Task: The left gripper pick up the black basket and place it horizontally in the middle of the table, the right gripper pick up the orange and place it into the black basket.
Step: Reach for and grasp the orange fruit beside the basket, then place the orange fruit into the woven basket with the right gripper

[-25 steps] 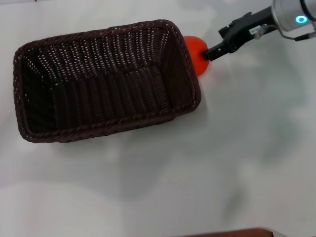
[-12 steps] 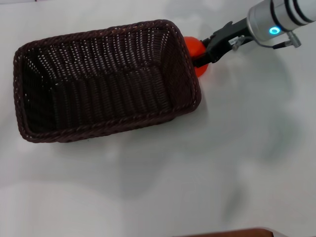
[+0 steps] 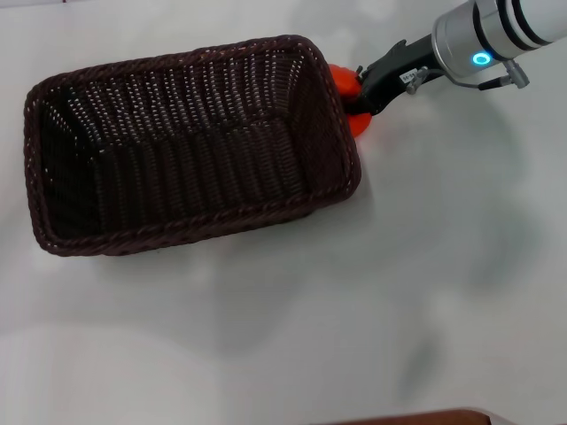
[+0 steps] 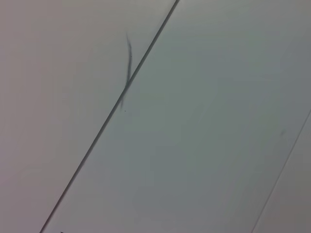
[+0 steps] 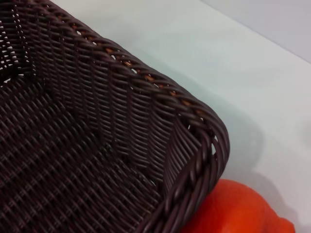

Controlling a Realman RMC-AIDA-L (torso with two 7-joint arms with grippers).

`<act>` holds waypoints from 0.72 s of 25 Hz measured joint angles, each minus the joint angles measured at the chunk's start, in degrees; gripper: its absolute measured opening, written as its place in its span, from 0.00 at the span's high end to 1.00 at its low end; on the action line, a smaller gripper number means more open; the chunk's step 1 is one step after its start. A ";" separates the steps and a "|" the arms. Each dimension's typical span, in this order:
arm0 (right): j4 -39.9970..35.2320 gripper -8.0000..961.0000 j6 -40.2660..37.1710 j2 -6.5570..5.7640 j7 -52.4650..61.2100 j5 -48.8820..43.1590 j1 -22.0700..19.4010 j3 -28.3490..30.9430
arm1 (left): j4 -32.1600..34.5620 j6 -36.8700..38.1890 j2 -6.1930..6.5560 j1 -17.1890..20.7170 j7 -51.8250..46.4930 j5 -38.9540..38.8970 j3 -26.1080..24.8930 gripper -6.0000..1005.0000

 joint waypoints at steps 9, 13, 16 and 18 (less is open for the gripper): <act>4.30 0.67 -2.48 -1.01 0.00 0.43 -2.48 7.08 | 0.00 0.22 0.00 0.01 -0.20 0.00 -0.12 0.15; 7.53 0.71 -2.41 -0.66 -2.07 7.40 -4.90 12.71 | 0.00 0.24 0.00 0.04 -0.29 0.00 -0.12 0.15; 8.09 0.74 1.23 -0.97 -8.20 20.95 -7.14 13.46 | 0.00 0.23 0.01 0.18 -0.29 0.00 -0.10 0.15; 7.38 0.76 6.54 -1.14 -13.83 30.30 -7.93 13.31 | 0.00 0.22 0.01 0.24 -0.29 0.00 -0.08 0.15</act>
